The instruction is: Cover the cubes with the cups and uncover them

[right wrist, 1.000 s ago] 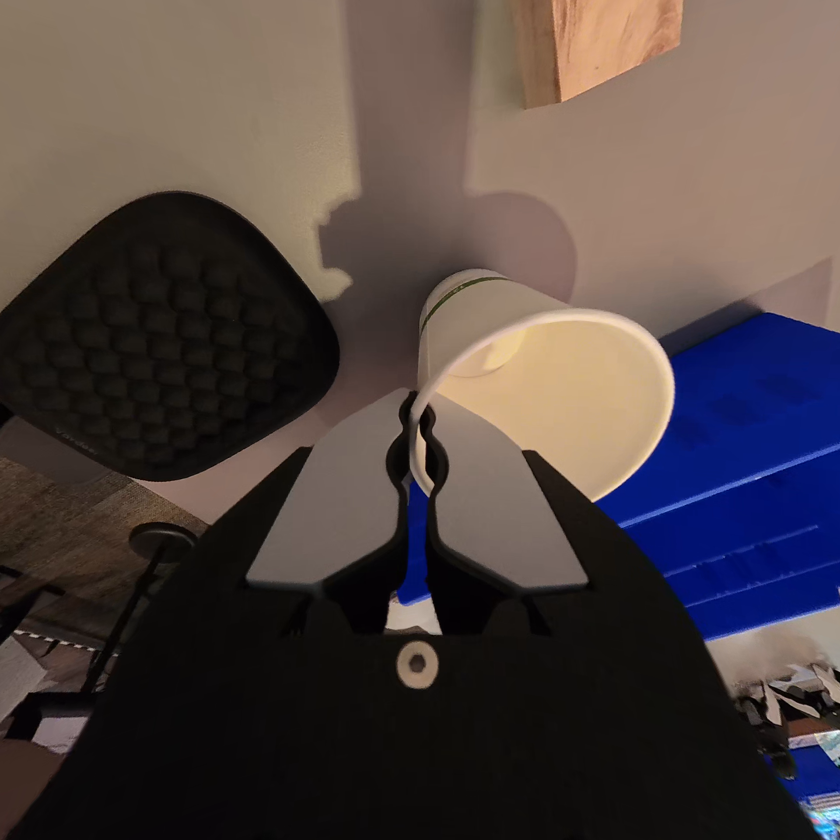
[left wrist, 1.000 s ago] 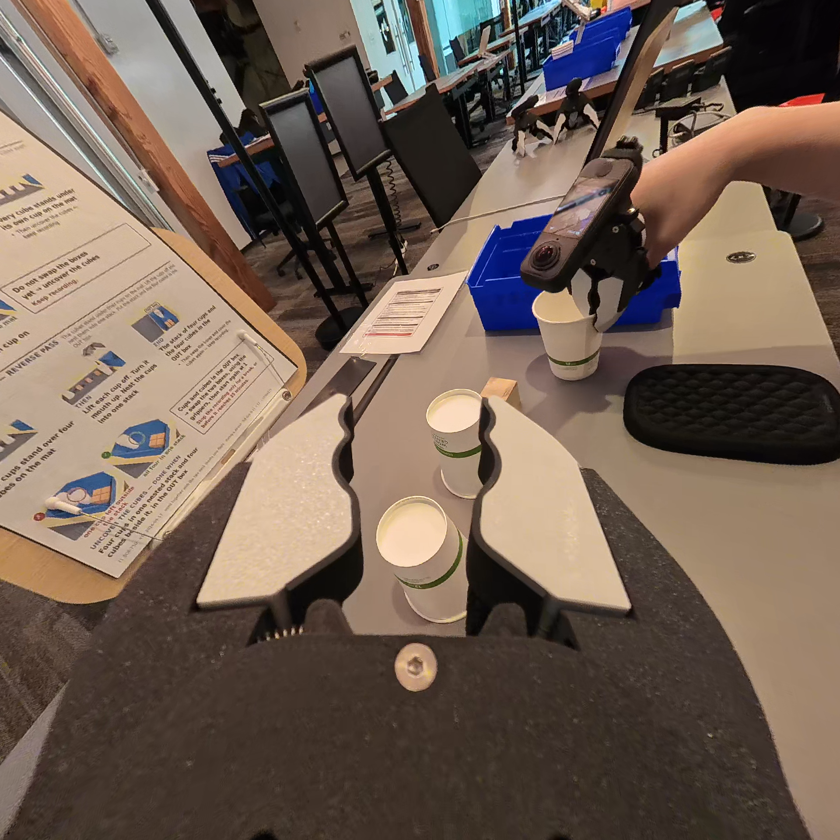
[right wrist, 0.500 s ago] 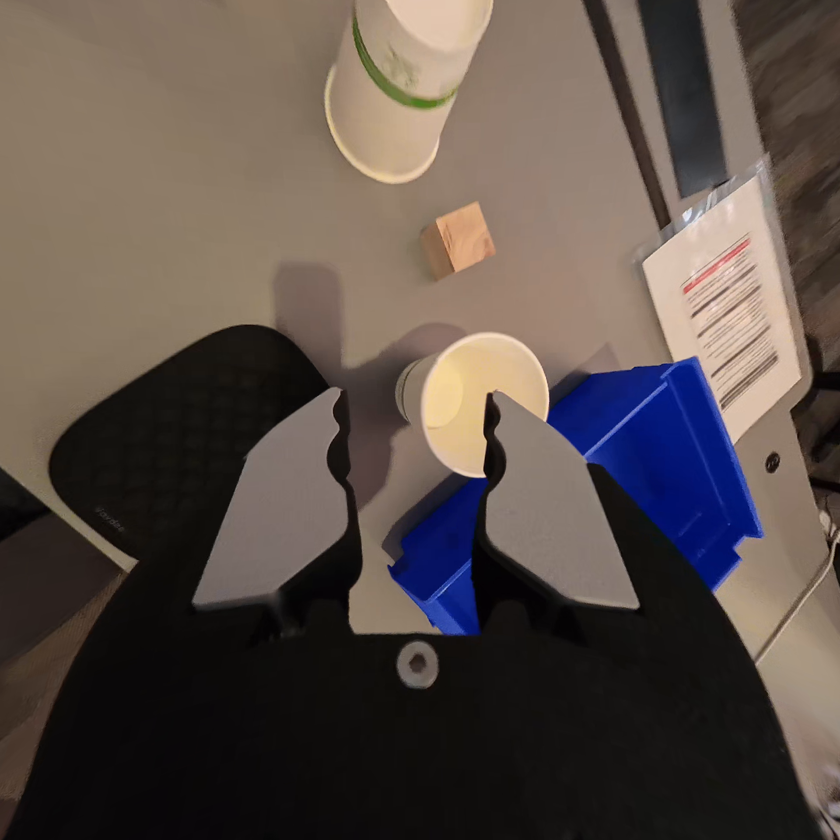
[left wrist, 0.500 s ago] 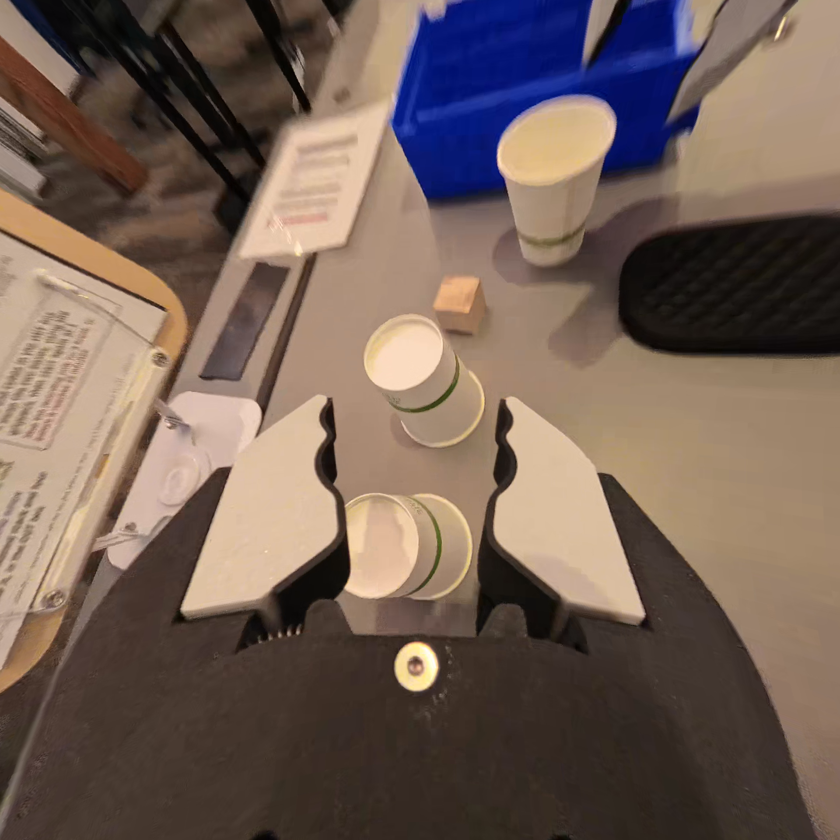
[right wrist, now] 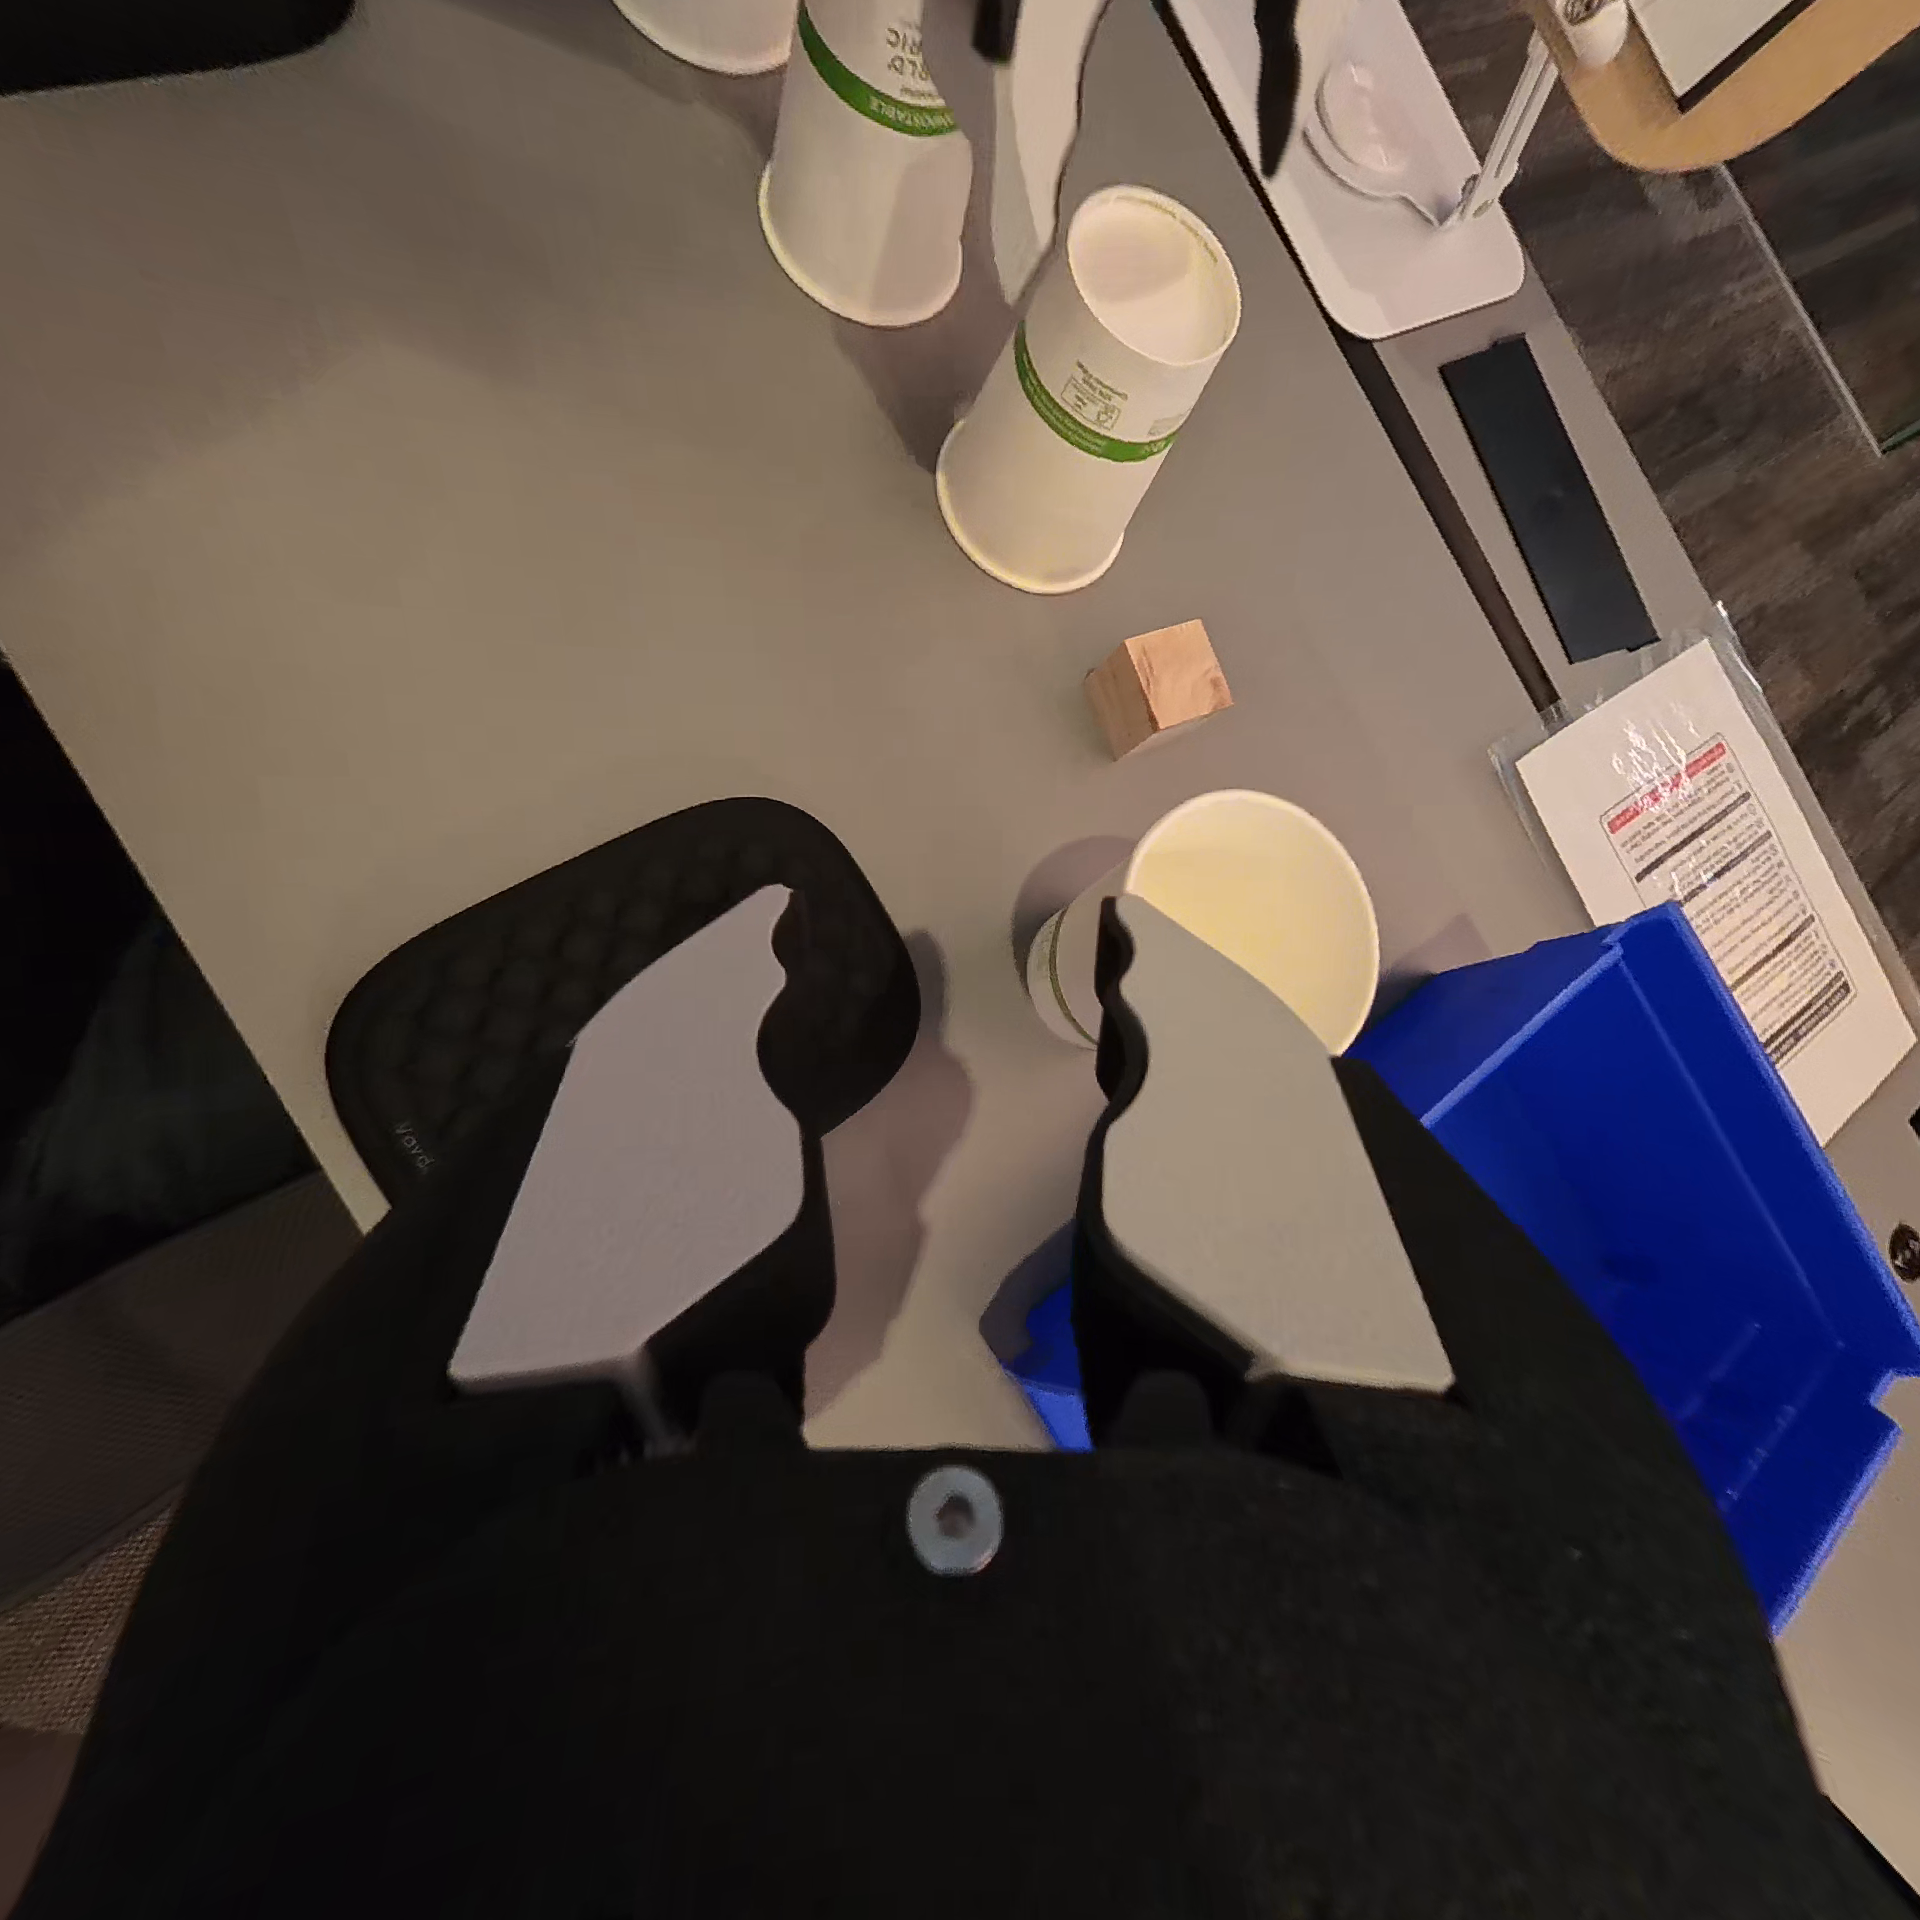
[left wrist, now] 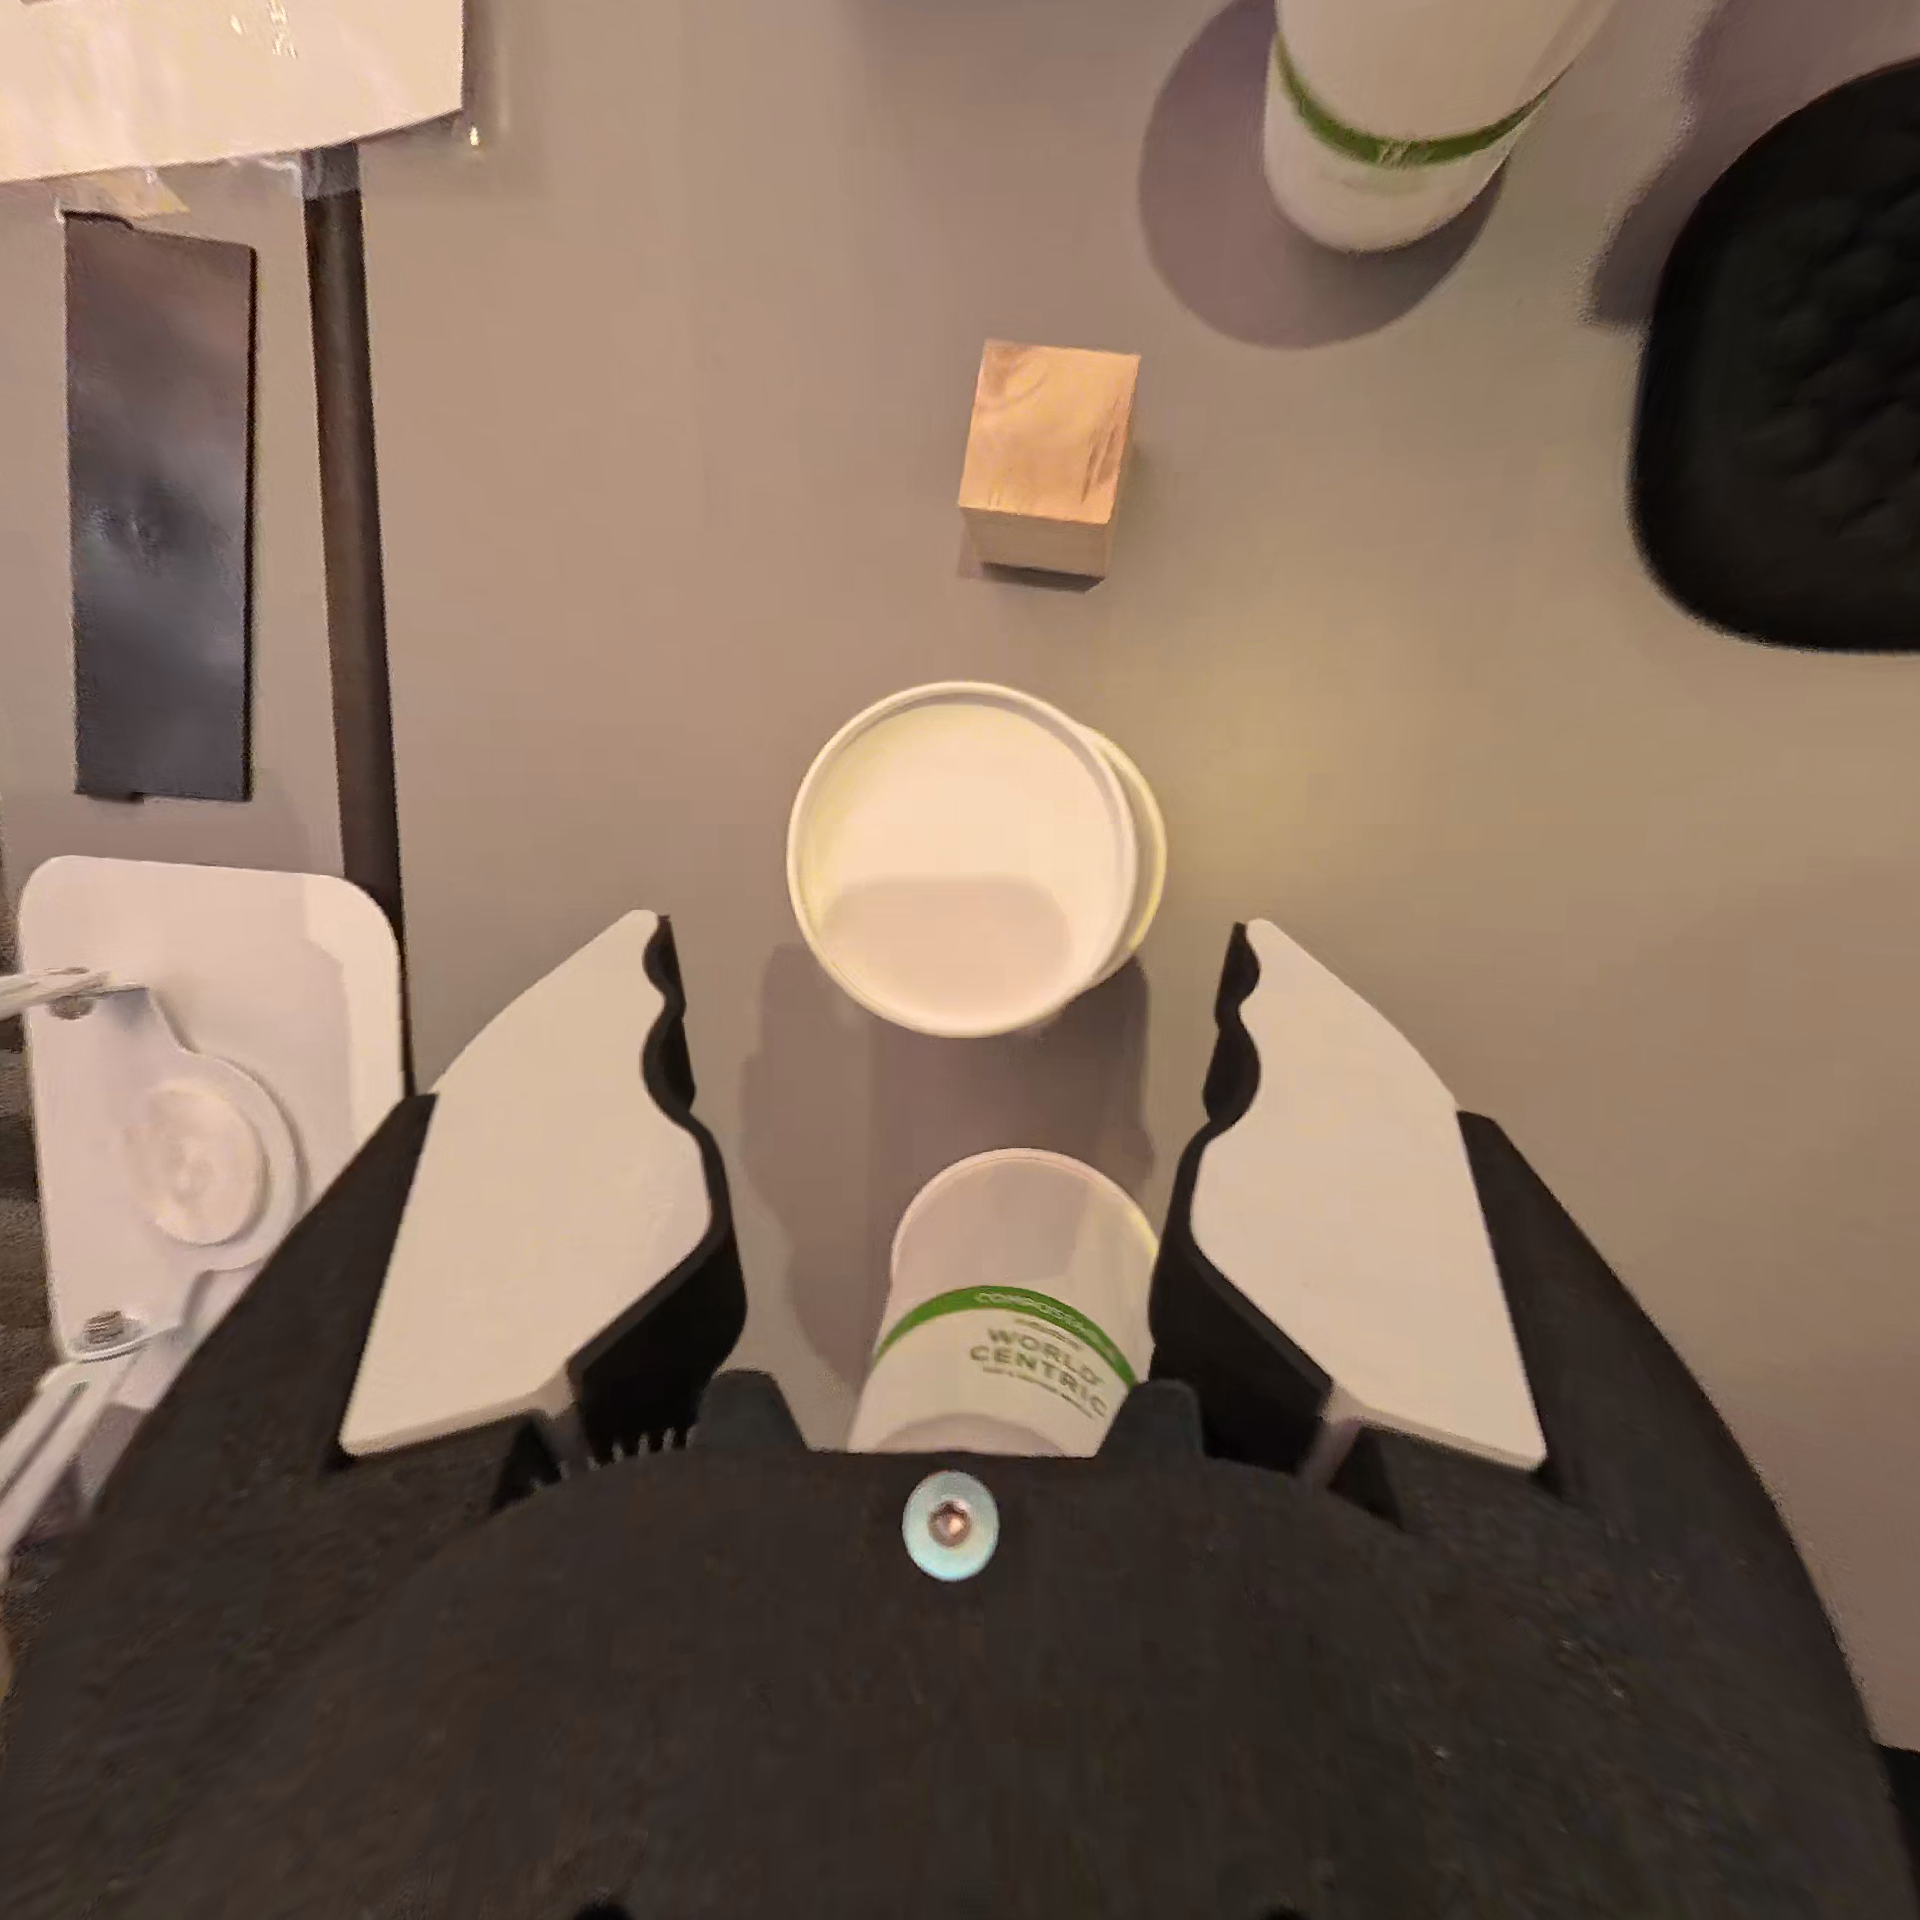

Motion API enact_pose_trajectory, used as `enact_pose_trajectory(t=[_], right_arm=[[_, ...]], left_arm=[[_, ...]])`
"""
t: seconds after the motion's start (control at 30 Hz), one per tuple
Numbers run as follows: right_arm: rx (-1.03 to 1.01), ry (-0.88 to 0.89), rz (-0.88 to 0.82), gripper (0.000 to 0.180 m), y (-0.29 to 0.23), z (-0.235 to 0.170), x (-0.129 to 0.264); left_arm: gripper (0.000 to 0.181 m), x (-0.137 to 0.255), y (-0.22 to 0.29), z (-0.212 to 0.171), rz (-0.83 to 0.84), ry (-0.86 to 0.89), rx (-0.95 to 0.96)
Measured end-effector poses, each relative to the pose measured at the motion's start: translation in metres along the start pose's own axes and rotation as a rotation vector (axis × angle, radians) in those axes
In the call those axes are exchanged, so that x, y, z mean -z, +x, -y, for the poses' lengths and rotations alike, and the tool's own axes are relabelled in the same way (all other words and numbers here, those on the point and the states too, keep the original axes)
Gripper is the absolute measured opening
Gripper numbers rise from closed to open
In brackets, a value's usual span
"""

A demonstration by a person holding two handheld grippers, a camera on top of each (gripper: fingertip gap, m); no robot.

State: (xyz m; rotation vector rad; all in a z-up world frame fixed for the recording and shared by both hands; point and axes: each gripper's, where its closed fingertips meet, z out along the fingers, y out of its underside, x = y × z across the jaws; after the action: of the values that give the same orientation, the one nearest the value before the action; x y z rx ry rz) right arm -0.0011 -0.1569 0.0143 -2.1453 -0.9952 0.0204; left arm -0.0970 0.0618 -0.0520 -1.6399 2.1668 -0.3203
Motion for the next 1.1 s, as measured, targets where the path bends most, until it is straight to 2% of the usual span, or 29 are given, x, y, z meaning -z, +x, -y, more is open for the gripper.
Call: enact_pose_trajectory(t=[0.2, 0.53, 0.7, 1.1], right_arm=[[0.012, 0.027, 0.01, 0.052, -0.011, -0.008, 0.009], [-0.029, 0.026, 0.011, 0.051, -0.008, -0.03, 0.01], [-0.036, 0.03, 0.019, 0.05, -0.008, -0.036, 0.01], [-0.035, 0.016, 0.045, 0.05, -0.012, -0.044, 0.002]], left_arm=[[0.097, -0.024, -0.002, -0.004, -0.009, -0.083, -0.008], [0.093, -0.039, 0.001, -0.007, -0.049, -0.145, 0.003], [0.085, -0.043, 0.001, -0.003, -0.041, -0.123, -0.001], [0.084, -0.035, 0.003, 0.002, -0.056, -0.097, 0.013]])
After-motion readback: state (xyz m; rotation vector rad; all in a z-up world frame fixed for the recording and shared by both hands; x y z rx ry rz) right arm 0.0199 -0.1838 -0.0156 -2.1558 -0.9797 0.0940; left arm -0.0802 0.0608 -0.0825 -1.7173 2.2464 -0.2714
